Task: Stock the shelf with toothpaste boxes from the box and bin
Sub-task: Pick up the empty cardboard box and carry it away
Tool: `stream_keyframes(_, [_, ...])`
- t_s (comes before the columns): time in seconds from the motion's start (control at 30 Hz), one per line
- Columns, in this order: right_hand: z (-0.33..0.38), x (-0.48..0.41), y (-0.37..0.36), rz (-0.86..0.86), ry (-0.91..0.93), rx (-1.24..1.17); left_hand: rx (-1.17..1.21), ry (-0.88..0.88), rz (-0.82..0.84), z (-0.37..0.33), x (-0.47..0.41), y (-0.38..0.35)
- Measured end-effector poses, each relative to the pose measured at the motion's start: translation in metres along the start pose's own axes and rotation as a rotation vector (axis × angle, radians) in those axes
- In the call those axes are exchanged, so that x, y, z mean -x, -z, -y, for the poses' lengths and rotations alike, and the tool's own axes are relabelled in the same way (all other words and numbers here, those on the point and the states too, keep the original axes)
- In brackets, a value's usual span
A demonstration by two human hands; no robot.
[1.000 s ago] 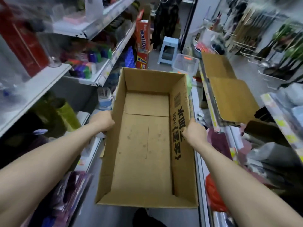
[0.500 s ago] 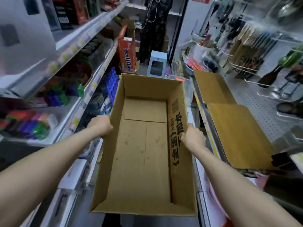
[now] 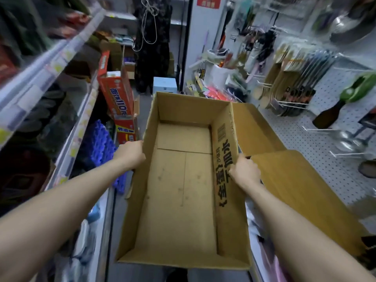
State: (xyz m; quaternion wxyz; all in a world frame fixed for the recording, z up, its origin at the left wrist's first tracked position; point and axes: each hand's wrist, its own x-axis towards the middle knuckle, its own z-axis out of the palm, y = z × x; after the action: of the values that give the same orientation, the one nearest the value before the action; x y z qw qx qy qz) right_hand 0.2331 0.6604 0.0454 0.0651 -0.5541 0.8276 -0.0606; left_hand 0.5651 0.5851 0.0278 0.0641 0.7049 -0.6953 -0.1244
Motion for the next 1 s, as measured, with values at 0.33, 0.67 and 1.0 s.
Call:
stream_keyframes(0.33, [-0.003, -0.243, -0.006, 0.016, -0.119, -0.012, 0.005, -0.150, 0.035, -0.107, -0.232, -0.001])
stream_keyframes(0.67, [-0.009, -0.396, -0.014, 0.054, -0.202, 0.013, 0.041, -0.198, 0.143, -0.176, -0.382, -0.025])
stream_keyframes(1.0, [-0.007, -0.452, -0.065, 0.170, -0.339, 0.109, -0.053, -0.284, 0.335, -0.193, -0.470, -0.073])
